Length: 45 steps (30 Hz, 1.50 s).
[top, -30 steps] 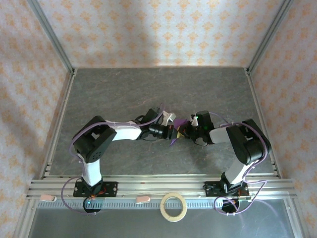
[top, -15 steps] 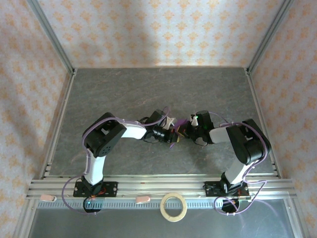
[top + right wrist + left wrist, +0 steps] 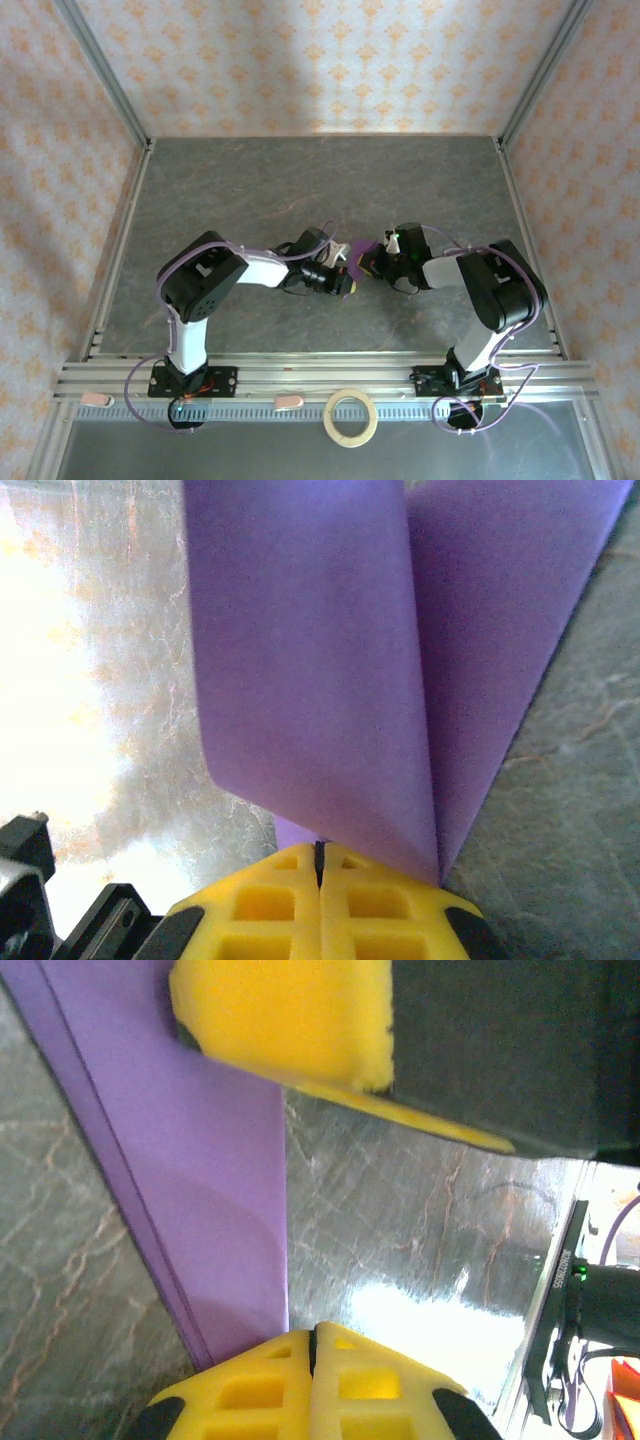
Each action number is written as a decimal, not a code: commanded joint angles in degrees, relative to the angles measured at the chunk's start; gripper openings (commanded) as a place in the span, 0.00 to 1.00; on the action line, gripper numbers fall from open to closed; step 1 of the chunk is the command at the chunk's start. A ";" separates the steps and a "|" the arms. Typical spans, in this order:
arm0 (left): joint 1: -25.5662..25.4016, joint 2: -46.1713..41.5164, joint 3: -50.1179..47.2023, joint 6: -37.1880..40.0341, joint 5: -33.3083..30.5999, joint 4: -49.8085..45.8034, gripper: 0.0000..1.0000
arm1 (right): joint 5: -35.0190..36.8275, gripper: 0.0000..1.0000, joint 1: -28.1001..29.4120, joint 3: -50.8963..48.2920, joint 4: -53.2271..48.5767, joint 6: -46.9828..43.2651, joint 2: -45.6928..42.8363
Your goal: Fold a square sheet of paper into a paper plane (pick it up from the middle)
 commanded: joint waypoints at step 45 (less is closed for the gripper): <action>-2.56 0.28 -0.07 3.08 -9.55 -6.28 0.02 | 10.29 0.00 0.16 -0.74 -7.67 -1.82 3.60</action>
